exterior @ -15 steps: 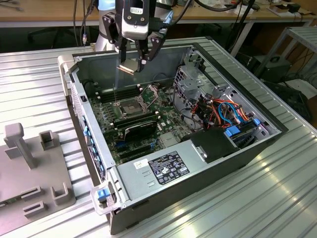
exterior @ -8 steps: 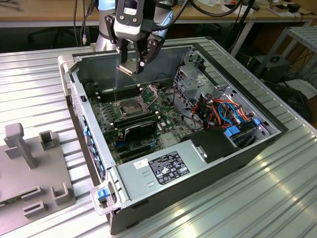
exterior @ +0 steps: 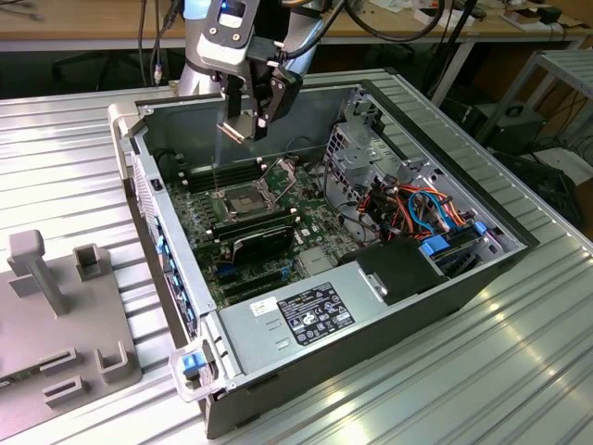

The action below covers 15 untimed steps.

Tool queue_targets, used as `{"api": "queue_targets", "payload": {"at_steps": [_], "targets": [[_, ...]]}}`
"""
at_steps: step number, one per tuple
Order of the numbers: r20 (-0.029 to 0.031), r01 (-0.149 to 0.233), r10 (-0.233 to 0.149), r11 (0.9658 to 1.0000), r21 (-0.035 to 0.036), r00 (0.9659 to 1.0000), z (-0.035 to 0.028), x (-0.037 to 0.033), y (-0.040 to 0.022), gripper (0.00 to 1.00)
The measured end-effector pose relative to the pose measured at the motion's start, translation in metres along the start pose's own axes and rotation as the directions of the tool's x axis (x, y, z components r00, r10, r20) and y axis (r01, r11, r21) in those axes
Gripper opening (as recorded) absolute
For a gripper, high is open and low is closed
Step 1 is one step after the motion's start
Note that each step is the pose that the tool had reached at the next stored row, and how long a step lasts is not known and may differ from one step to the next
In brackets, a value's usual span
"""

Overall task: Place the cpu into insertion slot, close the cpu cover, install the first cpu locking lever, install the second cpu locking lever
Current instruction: 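Place the cpu into insertion slot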

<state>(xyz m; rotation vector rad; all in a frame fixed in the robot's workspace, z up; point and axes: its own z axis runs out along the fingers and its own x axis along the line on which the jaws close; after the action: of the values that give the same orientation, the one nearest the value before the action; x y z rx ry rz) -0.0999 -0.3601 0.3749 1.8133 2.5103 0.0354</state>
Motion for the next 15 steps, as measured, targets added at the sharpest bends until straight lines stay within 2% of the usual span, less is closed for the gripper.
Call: {"api": "queue_targets", "payload": {"at_steps": [4, 8, 11, 14, 15], "targets": [[0.0022, -0.051, 0.051, 0.9987, 0.0010, 0.9987, 0.0011, 0.0003, 0.0000, 0.55], [0.0049, -0.109, 0.109, 0.9940, 0.0032, 0.9940, 0.0031, 0.0006, 0.0007, 0.55], [0.0037, -0.121, 0.121, 0.9925, 0.0117, 0.9926, 0.0050, 0.0022, 0.0084, 0.55], [0.0038, -0.132, 0.132, 0.9912, 0.0136, 0.9913, 0.0069, 0.0025, 0.0147, 0.55], [0.0038, -0.134, 0.134, 0.9909, 0.0135, 0.9910, 0.0071, 0.0024, 0.0150, 0.55]]}}
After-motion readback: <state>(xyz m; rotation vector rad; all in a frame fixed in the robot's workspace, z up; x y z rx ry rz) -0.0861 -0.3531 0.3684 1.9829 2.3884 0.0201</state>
